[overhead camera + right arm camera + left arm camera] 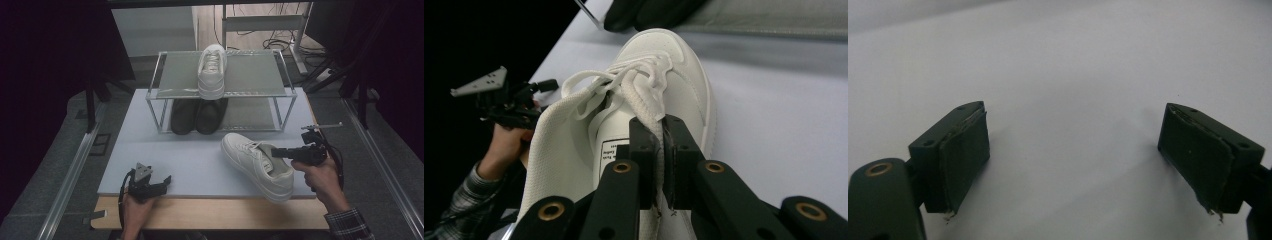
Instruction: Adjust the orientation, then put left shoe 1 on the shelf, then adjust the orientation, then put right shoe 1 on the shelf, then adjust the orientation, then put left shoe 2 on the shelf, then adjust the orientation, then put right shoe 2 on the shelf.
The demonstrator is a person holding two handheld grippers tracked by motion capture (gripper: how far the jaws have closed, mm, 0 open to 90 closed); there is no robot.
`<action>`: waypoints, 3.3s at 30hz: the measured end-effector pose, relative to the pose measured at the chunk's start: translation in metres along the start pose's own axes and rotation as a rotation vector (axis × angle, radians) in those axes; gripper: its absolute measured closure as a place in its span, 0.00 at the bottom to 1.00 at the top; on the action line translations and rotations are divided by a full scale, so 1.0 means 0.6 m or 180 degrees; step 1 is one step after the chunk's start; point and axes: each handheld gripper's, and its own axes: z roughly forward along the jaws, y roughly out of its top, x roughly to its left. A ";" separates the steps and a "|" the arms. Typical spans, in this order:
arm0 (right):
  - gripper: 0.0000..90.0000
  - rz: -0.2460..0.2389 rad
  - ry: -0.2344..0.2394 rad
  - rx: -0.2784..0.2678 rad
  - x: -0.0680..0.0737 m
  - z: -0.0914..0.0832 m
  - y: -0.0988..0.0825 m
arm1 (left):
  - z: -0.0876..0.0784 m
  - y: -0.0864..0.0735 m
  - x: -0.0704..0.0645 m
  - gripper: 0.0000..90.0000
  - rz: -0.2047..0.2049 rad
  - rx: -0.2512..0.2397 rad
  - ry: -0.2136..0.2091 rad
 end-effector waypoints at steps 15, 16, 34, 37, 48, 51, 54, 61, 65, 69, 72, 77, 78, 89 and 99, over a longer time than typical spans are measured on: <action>0.94 0.0157 0.0201 -0.0217 0.021 -0.034 0.038 | 0.000 0.000 0.000 0.14 0.0008 0.0002 -0.0002; 0.94 0.0160 0.0214 -0.0229 0.024 -0.037 0.041 | 0.000 0.000 0.000 0.14 0.0007 0.0002 -0.0002; 0.94 0.0276 0.0316 -0.0402 0.048 -0.070 0.083 | 0.001 0.001 0.000 0.14 0.0006 0.0008 0.0002; 0.94 0.0306 0.0319 -0.0440 0.050 -0.077 0.088 | 0.001 0.001 0.000 0.14 0.0011 0.0014 0.0003; 0.94 0.0368 0.0302 -0.0559 0.060 -0.107 0.110 | 0.002 0.002 0.001 0.13 0.0013 0.0007 0.0002; 0.94 0.0388 0.0298 -0.0599 0.062 -0.113 0.116 | 0.002 0.002 0.001 0.13 0.0011 0.0007 0.0002; 0.94 0.0420 0.0301 -0.0631 0.062 -0.118 0.123 | 0.002 0.002 0.000 0.13 0.0013 0.0013 0.0006; 0.94 0.0462 0.0258 -0.0676 0.061 -0.123 0.136 | 0.002 0.002 0.000 0.13 0.0012 0.0012 0.0005; 0.94 0.0500 0.0224 -0.0739 0.063 -0.126 0.150 | 0.002 0.002 0.001 0.13 0.0015 0.0016 0.0004; 0.94 0.0530 0.0190 -0.0788 0.064 -0.126 0.162 | 0.002 0.002 0.001 0.13 0.0010 0.0011 0.0002; 0.94 0.0536 0.0151 -0.0824 0.064 -0.124 0.172 | 0.003 0.002 0.001 0.13 0.0008 0.0011 0.0004; 0.94 0.0573 0.0111 -0.0885 0.062 -0.116 0.186 | 0.003 0.002 0.001 0.13 0.0006 0.0010 0.0002; 0.94 0.0573 0.0111 -0.0885 0.062 -0.116 0.186 | 0.003 0.002 0.001 0.13 0.0006 0.0010 0.0002; 0.93 0.0664 -0.0023 -0.0989 0.057 -0.088 0.216 | 0.003 0.002 0.001 0.13 0.0001 0.0007 0.0000; 0.93 0.0733 -0.0123 -0.1100 0.049 -0.065 0.234 | 0.002 0.002 0.001 0.13 0.0016 0.0017 -0.0002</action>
